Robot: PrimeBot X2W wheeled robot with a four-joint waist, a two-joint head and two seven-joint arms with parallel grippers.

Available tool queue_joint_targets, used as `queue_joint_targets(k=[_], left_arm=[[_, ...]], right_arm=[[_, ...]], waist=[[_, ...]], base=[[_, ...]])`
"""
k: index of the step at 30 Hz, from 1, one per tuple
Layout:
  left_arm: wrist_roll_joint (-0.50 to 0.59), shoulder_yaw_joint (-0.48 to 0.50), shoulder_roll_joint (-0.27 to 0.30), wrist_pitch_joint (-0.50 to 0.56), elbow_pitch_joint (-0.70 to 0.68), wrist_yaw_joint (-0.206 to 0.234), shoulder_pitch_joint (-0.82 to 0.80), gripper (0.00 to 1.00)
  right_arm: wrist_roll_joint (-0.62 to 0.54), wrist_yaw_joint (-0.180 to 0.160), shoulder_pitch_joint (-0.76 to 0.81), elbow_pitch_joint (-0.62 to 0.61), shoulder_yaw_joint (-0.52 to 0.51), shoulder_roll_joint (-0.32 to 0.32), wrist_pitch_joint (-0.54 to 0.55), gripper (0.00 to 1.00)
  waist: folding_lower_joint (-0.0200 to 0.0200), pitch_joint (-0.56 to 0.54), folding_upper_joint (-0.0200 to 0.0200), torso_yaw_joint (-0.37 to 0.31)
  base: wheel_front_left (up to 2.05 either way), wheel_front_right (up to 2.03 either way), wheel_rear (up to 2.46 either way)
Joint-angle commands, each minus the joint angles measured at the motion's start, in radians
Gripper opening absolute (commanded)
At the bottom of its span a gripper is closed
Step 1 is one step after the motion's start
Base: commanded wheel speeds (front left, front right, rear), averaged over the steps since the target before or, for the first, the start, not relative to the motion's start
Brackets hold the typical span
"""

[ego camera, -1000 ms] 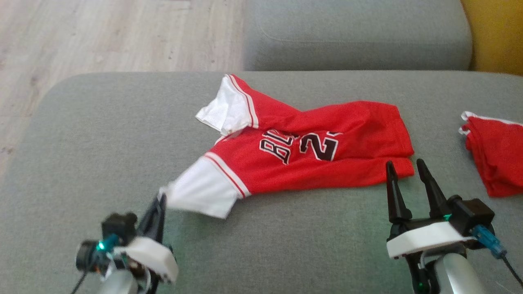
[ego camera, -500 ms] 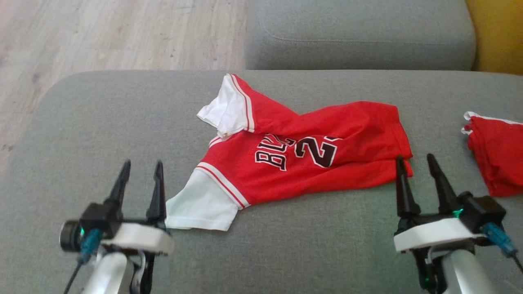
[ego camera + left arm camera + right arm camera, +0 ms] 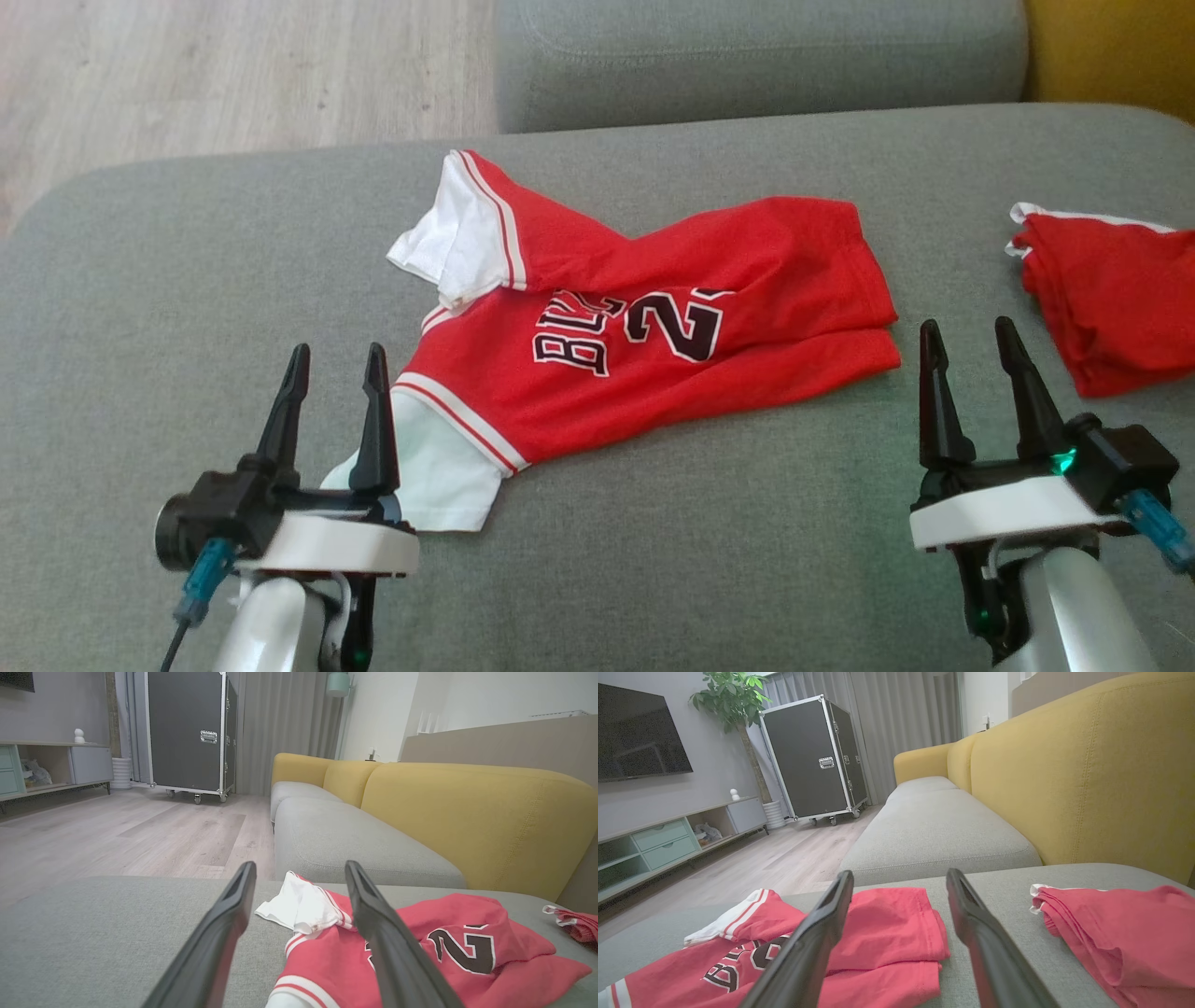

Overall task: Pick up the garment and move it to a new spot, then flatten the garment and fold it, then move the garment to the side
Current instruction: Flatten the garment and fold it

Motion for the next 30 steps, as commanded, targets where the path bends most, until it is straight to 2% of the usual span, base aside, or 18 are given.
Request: queue_joint_targets(k=[1,4,7,17,21,25,26,27,30], left_arm=[[0.009,0.048,0.002,-0.009,-0.031,-0.005,-0.033,1.00],[0.024,0.062,-0.012,-0.009,-0.033,-0.019,-0.038,1.00],[0.037,0.071,-0.021,-0.009,-0.030,-0.031,-0.053,1.00],[0.062,0.081,-0.037,-0.009,-0.009,-0.056,-0.082,1.00],[0.064,0.085,-0.040,-0.009,-0.005,-0.063,-0.093,1.00],[0.066,0.089,-0.042,-0.009,-0.001,-0.067,-0.102,1.00],[0.067,0.091,-0.042,-0.009,0.000,-0.068,-0.102,1.00],[0.068,0.094,-0.042,-0.009,0.001,-0.068,-0.102,1.00],[0.072,0.105,-0.043,-0.009,0.005,-0.069,-0.097,1.00]], right_arm=[[-0.007,0.004,-0.043,-0.036,0.024,-0.004,-0.011,1.00],[-0.023,0.004,-0.051,-0.018,0.018,-0.004,-0.011,1.00],[-0.059,0.004,-0.077,0.055,-0.017,-0.004,-0.011,1.00],[-0.050,0.004,-0.248,0.397,-0.105,-0.004,0.099,1.00],[-0.051,0.004,-0.305,0.518,-0.089,-0.004,0.130,1.00],[-0.043,0.004,-0.355,0.602,-0.069,-0.004,0.116,1.00],[-0.044,0.004,-0.365,0.619,-0.061,-0.004,0.109,0.05],[-0.053,0.004,-0.374,0.632,-0.053,-0.004,0.099,0.00],[-0.055,0.004,-0.390,0.659,-0.050,-0.004,0.066,0.00]], waist=[[-0.0001,0.009,0.0000,-0.002],[-0.0001,0.027,0.0000,0.006],[-0.0001,0.048,0.0000,0.021],[-0.0001,0.106,0.0000,0.074],[-0.0001,0.120,0.0000,0.087],[-0.0001,0.126,0.0000,0.091],[-0.0001,0.125,0.0000,0.090],[-0.0001,0.123,0.0000,0.087],[-0.0001,0.110,0.0000,0.070]], base=[[0.00,0.00,0.00],[0.00,0.00,0.00],[0.00,0.00,0.00],[0.00,0.00,0.00],[0.00,0.00,0.00],[0.00,0.00,0.00],[0.00,0.00,0.00],[0.00,0.00,0.00],[0.00,0.00,0.00]])
